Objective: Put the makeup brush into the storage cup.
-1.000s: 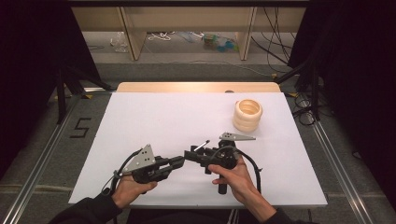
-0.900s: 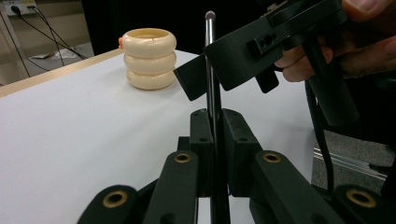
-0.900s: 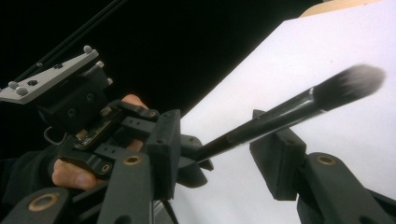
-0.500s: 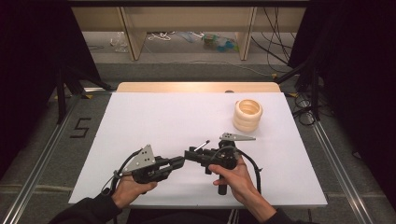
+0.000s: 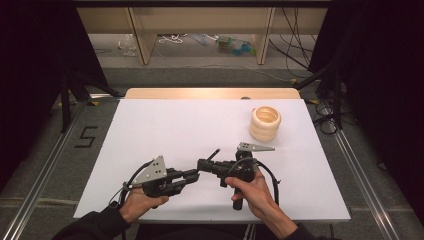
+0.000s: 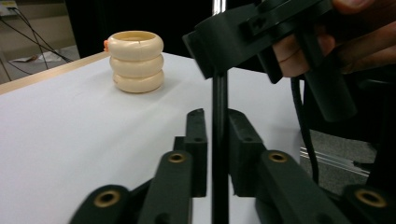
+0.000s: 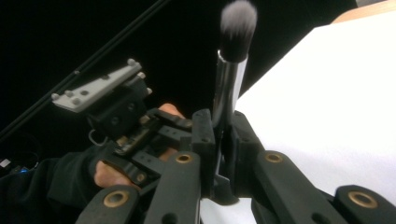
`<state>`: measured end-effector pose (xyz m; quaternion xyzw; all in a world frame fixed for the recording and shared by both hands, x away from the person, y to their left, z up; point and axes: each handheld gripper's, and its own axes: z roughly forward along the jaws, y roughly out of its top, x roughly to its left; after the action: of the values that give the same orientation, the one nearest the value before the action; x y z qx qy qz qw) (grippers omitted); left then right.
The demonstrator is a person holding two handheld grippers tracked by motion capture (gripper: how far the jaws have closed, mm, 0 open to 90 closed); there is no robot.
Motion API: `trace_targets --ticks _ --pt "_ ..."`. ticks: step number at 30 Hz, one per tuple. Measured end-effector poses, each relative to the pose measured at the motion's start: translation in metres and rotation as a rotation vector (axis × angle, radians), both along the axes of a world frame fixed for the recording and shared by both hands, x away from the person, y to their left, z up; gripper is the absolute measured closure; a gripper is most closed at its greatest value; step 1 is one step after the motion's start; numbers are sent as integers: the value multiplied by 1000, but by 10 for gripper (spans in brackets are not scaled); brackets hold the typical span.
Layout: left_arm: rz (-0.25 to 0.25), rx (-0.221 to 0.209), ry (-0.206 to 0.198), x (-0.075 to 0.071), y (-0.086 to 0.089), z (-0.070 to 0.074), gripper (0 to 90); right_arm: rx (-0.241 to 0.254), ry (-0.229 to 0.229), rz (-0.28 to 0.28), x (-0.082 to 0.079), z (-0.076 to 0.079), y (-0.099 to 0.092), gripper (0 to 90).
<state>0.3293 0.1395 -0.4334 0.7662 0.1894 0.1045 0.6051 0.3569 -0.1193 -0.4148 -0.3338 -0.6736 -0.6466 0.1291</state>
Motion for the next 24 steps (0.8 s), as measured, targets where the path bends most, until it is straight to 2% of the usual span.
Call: trace_targets --ticks 1,2,3,5,6,7,8,11,13,14,17,18,19,20,21,24 --pt "-3 0 -1 0 0 0 747 -10 1 3 -1 1 0 840" --pt "-10 1 0 1 -1 -1 693 -19 -19 4 -1 2 0 840" --pt "12 -4 24 -1 -2 -2 629 -36 -42 4 -2 4 0 839" --pt "9 26 -6 0 -3 -2 538 -61 -75 5 -3 8 1 840" --pt "27 28 17 -2 -3 -3 508 -76 -108 5 -3 10 1 840" --pt "20 38 4 0 -3 -3 474 -89 -118 5 -4 12 0 840" --pt "20 39 12 1 -3 -3 448 -110 -144 2 -4 14 0 840" --pt "33 42 25 0 -2 -3 413 -136 -178 3 -5 18 -1 840" --pt "26 55 14 2 -2 -3 394 -161 -209 -1 -5 19 -1 840" --pt "27 46 24 2 -2 -4 382 -164 -208 -2 -5 19 -1 840" --pt "39 72 33 2 -1 -5 343 -200 -231 -8 -5 22 -3 840" --pt "32 66 34 3 -1 -6 334 -204 -237 -11 -5 22 -4 840" --pt "47 67 46 2 -1 -6 328 -213 -252 -15 -5 22 -5 840" --pt "43 69 32 4 0 -6 320 -218 -253 -19 -5 23 -5 840" --pt "57 60 50 3 0 -6 310 -228 -266 -28 -4 23 -6 840" --pt "66 80 26 5 3 -6 289 -253 -281 -41 -4 25 -9 840"
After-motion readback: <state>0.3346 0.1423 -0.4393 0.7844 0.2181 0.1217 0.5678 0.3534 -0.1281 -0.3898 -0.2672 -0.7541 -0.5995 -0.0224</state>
